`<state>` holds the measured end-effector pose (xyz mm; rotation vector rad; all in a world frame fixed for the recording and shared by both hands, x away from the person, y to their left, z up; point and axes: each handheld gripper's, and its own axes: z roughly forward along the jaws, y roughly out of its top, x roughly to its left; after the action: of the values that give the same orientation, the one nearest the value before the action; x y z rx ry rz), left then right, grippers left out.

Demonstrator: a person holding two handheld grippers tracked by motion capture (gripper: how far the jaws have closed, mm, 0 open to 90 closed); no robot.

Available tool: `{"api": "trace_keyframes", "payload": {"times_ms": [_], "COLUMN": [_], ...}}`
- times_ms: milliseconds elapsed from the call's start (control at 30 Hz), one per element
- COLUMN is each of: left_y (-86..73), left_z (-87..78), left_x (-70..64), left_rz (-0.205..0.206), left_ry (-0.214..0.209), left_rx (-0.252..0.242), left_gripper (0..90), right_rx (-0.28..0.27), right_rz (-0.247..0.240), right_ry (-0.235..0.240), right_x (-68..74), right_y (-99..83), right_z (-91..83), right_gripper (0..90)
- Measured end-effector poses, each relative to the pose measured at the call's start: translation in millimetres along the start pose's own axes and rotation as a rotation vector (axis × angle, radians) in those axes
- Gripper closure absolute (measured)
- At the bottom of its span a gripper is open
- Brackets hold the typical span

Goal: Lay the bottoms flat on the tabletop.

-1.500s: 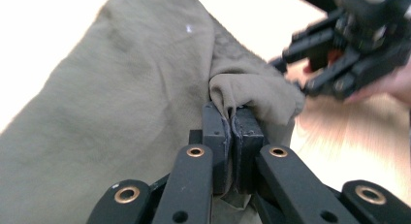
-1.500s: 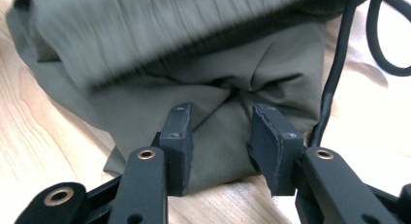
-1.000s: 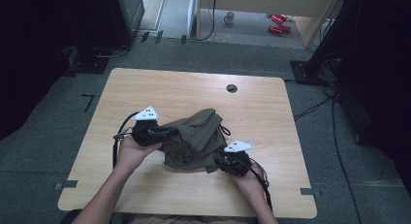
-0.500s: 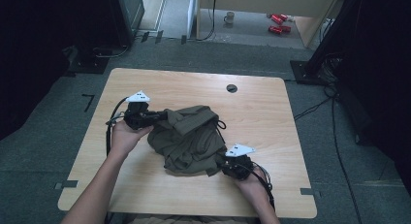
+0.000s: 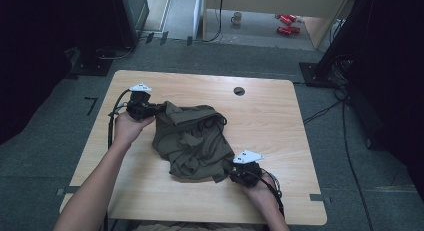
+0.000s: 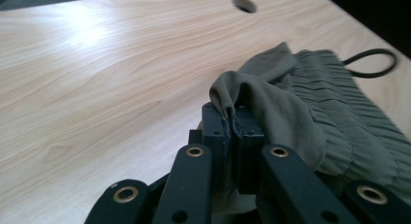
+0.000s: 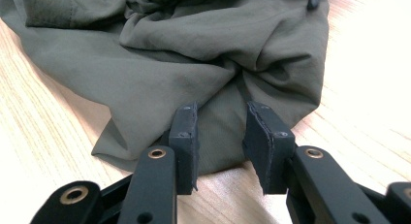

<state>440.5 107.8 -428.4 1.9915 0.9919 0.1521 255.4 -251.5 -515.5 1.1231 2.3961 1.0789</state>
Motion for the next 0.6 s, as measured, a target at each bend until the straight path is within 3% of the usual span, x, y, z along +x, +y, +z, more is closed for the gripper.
{"api": "trace_keyframes", "payload": {"times_ms": [33, 100, 167, 433, 500, 600], "left_y": [-0.5, -1.2, -3.9, -10.1, -12.8, -16.3], "left_z": [4.4, 6.5, 11.9, 22.3, 23.4, 23.0], "left_x": [6.4, 10.0, 21.2, 43.3, 48.6, 49.2], "left_rz": [-0.002, -0.007, -0.033, -0.106, -0.139, -0.125], "left_ry": [0.025, 0.037, 0.072, 0.112, 0.104, 0.108], "left_rx": [0.016, 0.022, 0.026, 0.005, 0.006, 0.023], "left_gripper": [87.0, 87.0, 86.1, 84.6, 82.0, 76.7], "right_rx": [-0.001, 0.000, 0.000, 0.007, 0.006, 0.003], "right_rz": [-0.002, -0.003, -0.003, -0.014, -0.011, -0.009], "right_ry": [-0.001, -0.001, -0.001, -0.001, -0.001, -0.002], "right_x": [0.0, 0.0, 0.3, 1.0, 1.5, 2.1], "right_y": [-0.2, -0.3, -0.7, -3.5, -4.6, -6.3], "right_z": [-0.1, -0.2, -0.8, -4.4, -5.8, -7.1], "right_gripper": [66.0, 66.0, 66.2, 66.9, 67.3, 67.3]}}
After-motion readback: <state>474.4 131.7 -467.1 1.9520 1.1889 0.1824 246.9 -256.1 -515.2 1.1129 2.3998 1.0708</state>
